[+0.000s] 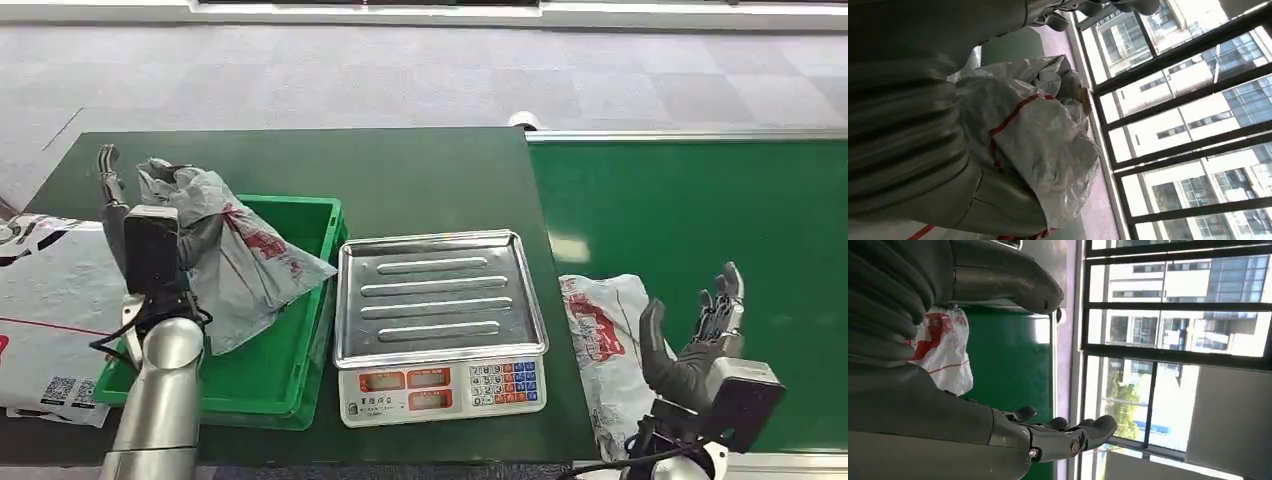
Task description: Moved the parcel from conveyor to table for the left to box.
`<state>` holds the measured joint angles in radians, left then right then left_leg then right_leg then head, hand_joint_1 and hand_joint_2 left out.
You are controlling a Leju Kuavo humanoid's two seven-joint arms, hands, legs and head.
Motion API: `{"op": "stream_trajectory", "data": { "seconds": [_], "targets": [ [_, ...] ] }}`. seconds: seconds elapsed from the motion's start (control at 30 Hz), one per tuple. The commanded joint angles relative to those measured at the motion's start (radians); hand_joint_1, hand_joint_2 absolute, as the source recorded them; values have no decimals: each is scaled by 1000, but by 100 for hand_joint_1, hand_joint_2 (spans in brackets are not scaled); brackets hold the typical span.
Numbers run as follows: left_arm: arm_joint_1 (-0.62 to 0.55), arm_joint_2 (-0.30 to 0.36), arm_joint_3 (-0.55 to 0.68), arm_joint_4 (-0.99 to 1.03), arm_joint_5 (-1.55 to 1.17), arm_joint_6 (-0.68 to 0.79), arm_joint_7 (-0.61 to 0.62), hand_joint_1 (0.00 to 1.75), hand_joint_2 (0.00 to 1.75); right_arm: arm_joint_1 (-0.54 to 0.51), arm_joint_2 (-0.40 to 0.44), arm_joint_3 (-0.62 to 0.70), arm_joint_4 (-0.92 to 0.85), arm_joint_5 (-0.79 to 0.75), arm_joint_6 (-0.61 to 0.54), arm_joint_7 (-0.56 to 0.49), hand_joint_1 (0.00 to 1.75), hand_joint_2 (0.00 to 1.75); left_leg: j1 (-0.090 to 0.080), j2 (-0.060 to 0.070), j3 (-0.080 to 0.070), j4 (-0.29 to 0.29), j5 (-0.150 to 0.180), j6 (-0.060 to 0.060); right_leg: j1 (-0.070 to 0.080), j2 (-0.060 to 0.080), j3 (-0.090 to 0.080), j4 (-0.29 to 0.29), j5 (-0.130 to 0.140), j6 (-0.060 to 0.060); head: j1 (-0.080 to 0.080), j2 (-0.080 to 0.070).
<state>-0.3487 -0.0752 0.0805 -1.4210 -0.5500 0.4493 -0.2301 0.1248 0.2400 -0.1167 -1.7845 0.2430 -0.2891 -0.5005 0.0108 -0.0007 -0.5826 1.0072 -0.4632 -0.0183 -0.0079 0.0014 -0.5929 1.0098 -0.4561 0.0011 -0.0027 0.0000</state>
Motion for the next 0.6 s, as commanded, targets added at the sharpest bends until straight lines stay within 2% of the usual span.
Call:
{"op": "stream_trajectory", "data": {
  "seconds": [0.03, 0.17, 0.23, 0.3, 0.4, 0.6],
  "targets": [
    [10, 44, -12, 27, -95, -210, 185, 0, 175, 0, 10, -78, 41, -3, 20, -1, 0, 175, 0, 1, 3, -2, 0, 1, 0, 1, 3, -2, 0, 0, 0, 0],
    [-8, 40, -5, 59, -102, -210, 173, 0, 175, 0, 10, -78, 37, -2, 22, 0, 0, 175, 0, -2, 1, -2, 0, 1, 0, -3, 2, -1, 0, 0, 0, 0],
    [-8, 40, -5, 59, -102, -210, 173, 0, 175, 0, 10, -78, 37, -2, 22, 0, 0, 175, 0, 1, 0, 0, 0, 0, 0, -1, 0, -1, 0, 0, 0, 0],
    [-25, 44, 16, 123, -260, -224, 291, 0, 175, -4, 12, -73, 37, 5, 25, 6, 0, 175, 0, 0, 1, -1, 0, 1, 0, -2, 1, -1, 0, 0, 0, 0],
    [-60, 46, 56, 233, -393, -205, 351, 0, 175, -18, 14, -70, 48, 16, 24, 23, 0, 175, 0, -1, 2, -3, 1, 1, 0, -1, 2, -2, 0, 0, 0, 0],
    [-59, 32, 80, 239, -411, -200, 340, 0, 175, -19, 16, -68, 51, 19, 19, 26, 0, 175, 0, 1, 1, -1, 0, 0, 0, 0, 1, -1, 1, 0, 0, 0]
  ]
}}
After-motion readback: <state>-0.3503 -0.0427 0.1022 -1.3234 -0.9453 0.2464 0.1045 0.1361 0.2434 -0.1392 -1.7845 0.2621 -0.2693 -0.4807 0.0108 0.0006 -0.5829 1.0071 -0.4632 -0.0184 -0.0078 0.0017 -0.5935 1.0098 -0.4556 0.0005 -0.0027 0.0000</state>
